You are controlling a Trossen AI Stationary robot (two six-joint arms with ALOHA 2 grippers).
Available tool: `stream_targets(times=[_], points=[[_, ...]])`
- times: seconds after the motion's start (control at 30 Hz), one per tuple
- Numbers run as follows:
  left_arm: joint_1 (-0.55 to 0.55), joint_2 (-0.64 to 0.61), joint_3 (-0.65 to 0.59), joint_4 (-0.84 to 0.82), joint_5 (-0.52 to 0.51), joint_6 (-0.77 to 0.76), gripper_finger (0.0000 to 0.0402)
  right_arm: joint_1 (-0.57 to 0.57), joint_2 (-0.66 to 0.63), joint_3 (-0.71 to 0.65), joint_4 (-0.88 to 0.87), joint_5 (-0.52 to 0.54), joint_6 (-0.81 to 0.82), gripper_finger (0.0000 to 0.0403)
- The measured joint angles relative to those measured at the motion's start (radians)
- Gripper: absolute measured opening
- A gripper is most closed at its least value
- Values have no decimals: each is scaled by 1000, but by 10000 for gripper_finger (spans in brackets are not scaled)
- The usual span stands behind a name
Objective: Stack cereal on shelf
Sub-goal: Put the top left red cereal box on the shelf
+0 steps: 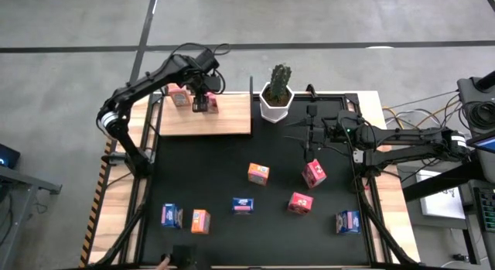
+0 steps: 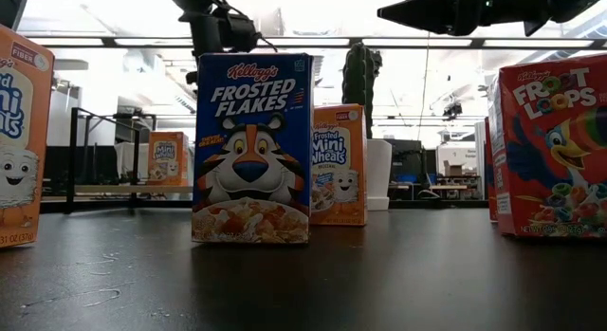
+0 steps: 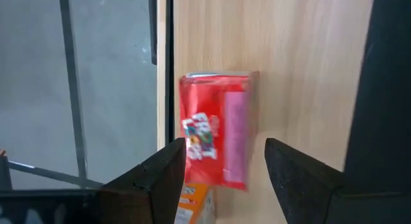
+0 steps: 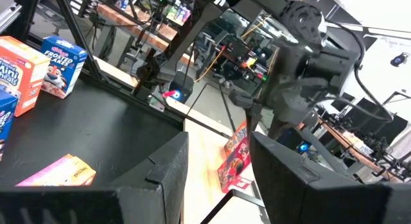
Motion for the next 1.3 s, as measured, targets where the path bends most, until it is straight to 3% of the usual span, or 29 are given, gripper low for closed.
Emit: stream_targets(times=[0.17,0.3,0.6,0.7,1.0,1.3], points=[[-42,-4,61,-62,0,-110,188,0,0,0,1,0,0,155],[-112,-28,51,-65,36,-133,154,0,0,0,0,0,0,155],[-218,-30,-95,19,43,-230,53,0,0,0,-1,0,5,155],[-216,-30,-166,94,-8,-244,33,0,0,0,-1,0,7,155],[-178,-28,-310,241,-198,-244,4,0,0,0,-1,0,6,155],[-128,-28,-354,338,-212,-235,2,0,0,0,-2,0,5,155]])
